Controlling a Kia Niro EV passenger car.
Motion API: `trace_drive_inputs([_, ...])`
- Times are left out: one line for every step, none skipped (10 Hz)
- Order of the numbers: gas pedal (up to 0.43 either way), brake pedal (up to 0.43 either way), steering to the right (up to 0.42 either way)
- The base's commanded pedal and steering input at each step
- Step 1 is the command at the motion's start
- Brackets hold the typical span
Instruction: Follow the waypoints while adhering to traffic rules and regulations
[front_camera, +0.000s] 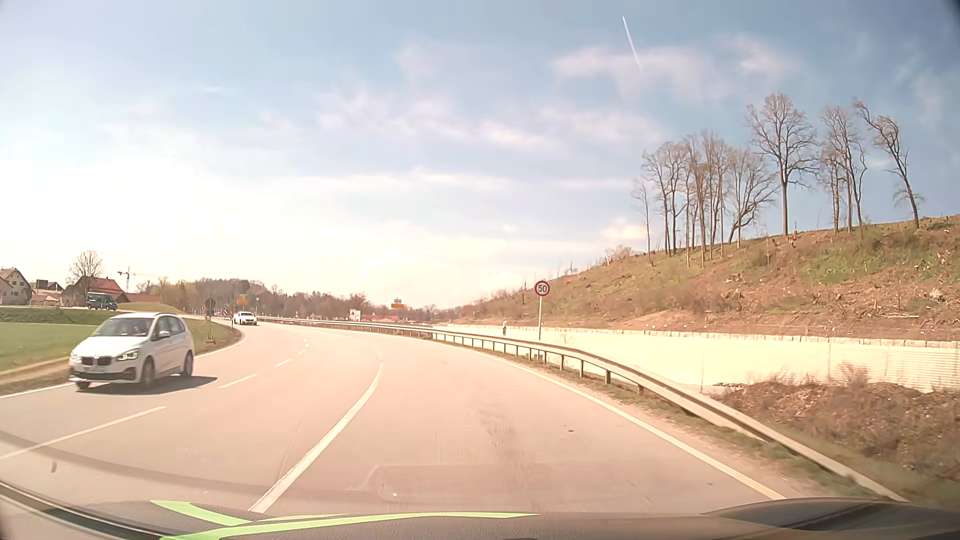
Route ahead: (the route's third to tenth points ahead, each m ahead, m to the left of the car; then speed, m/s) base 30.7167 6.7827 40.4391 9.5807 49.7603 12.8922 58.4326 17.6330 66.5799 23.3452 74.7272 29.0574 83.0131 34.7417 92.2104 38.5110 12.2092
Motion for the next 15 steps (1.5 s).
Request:
trace_drive_inputs([0.0,0.0,-0.032])
trace_drive_inputs([0.0,0.0,-0.032])
trace_drive_inputs([0.0,0.0,-0.031])
trace_drive_inputs([0.0,0.0,-0.031])
trace_drive_inputs([0.0,0.0,-0.031])
trace_drive_inputs([0.0,0.0,-0.031])
trace_drive_inputs([0.0,0.0,-0.032])
trace_drive_inputs([0.0,0.0,-0.031])
trace_drive_inputs([0.0,0.0,-0.032])
trace_drive_inputs([0.0,0.0,-0.033])
trace_drive_inputs([0.0,0.0,-0.033])
trace_drive_inputs([0.0,0.0,-0.034])
trace_drive_inputs([0.0,0.0,-0.036])
trace_drive_inputs([0.0,0.0,-0.037])
trace_drive_inputs([0.0,0.0,-0.037])
